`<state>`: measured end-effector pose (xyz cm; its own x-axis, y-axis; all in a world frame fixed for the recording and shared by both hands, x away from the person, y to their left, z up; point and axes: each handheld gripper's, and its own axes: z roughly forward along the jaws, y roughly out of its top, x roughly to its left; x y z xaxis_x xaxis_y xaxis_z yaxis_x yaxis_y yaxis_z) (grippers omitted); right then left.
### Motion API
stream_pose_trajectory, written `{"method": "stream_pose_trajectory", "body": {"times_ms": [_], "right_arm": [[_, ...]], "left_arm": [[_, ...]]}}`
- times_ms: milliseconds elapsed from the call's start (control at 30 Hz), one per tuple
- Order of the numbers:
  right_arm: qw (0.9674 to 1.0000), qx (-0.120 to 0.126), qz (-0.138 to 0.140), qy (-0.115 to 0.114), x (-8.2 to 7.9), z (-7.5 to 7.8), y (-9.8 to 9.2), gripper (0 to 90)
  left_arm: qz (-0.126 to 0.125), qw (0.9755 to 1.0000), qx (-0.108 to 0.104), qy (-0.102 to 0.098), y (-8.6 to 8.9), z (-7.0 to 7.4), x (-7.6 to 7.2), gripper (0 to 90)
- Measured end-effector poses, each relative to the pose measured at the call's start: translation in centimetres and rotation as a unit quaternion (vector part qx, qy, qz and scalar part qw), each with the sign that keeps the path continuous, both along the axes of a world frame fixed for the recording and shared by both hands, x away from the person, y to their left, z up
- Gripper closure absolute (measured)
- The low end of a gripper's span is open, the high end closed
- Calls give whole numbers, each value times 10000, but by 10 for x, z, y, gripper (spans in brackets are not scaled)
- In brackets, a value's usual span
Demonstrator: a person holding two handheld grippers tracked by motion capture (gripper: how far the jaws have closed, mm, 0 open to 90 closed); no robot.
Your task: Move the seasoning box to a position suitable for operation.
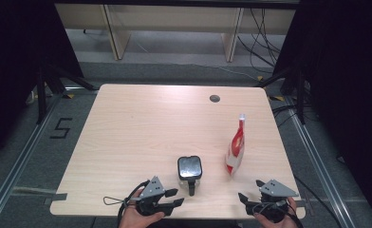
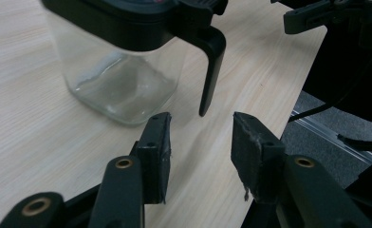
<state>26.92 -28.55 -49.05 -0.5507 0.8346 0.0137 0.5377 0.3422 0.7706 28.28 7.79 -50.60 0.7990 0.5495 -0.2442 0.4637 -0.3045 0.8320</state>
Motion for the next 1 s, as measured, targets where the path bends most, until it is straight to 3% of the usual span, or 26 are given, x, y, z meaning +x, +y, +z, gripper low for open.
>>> {"method": "stream_pose_trajectory", "body": {"times_ms": [33, 133, 267, 300, 433, 500, 567, 633, 733, 800, 833, 867, 933, 967, 1000], "right_arm": [[9999, -70, -64, -99, 0, 0, 0, 216], [10000, -56, -23, -74, 0, 0, 0, 216], [9999, -85, 37, -96, 1, -1, 0, 216], [9999, 56, 79, 62, 1, -1, 1, 216], [9998, -56, 181, -3, 2, -1, 1, 222], [9999, -135, 72, -53, 0, -1, 4, 224], [9998, -148, 41, -84, -1, -1, 5, 227], [9998, -177, 92, -89, 0, -1, 4, 227], [9998, -166, 104, -98, 0, -2, 5, 229], [9997, -167, 109, -107, 0, -2, 5, 230], [9997, -172, 116, -107, 0, -2, 5, 230], [9997, -173, 121, -111, 0, -2, 5, 231], [9997, -178, 129, -108, 1, -2, 4, 230], [9995, -205, 137, -171, 1, -2, 4, 230], [9995, -211, 138, -179, 1, -2, 4, 230]], "left_arm": [[24, 10000, 11, -5, -2, 0, 0, 604], [88, 9999, -70, -67, -4, 1, 0, 653], [7, 9997, -147, -203, -7, 6, -3, 757], [-53, 9996, -128, -232, -8, 6, -3, 790], [-187, 9993, -190, -265, -22, 7, -4, 865], [-261, 9991, -101, -314, -30, 8, -4, 878], [-300, 9989, -207, -293, -38, 7, -4, 879], [-323, 9990, -153, -270, -41, 7, -4, 879], [-272, 9992, -132, -272, -50, 5, -1, 878], [-260, 9990, 22, -360, -53, 3, 5, 881], [-260, 9989, -9, -399, -54, 2, 7, 882], [-122, 9994, -90, -314, -55, 0, 6, 883], [-118, 9993, 73, -345, -54, 0, 7, 885], [-89, 9996, -39, -264, -55, -1, 7, 889], [-62, 9995, -9, -320, -55, 0, 7, 888]]}}
